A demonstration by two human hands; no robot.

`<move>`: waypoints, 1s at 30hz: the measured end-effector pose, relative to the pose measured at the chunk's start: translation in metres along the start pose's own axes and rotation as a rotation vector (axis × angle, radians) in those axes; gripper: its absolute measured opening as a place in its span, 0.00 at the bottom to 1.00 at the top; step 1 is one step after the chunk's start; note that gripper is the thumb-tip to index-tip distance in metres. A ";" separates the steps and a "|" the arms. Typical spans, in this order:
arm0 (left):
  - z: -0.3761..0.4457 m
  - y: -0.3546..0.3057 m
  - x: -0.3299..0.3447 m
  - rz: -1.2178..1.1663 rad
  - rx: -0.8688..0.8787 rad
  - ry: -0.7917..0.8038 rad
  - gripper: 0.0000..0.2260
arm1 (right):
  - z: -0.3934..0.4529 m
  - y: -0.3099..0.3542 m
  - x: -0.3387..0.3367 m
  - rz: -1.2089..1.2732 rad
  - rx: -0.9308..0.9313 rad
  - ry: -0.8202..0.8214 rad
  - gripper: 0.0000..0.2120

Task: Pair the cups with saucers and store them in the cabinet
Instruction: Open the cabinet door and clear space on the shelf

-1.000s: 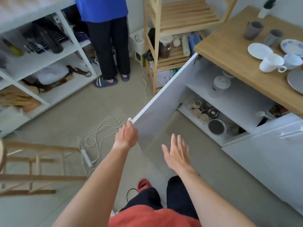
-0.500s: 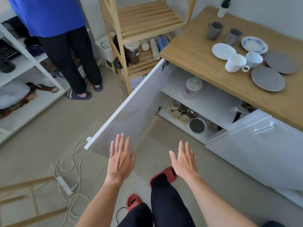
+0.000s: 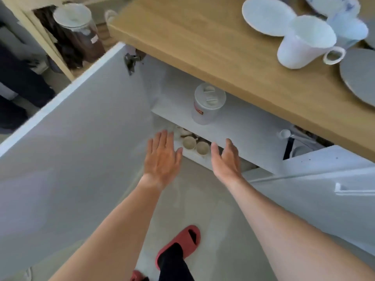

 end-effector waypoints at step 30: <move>0.154 0.028 0.146 0.157 0.145 -0.096 0.28 | 0.233 0.074 0.138 -0.117 -0.430 0.015 0.34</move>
Point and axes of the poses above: each hand's wrist, its own z-axis towards the middle knuckle, its own x-axis out of the palm, y = z × x, the point moved 3 cm from there along z, towards the middle knuckle, and after that the axes turned 2 degrees about -y, right-handed, at the moved point
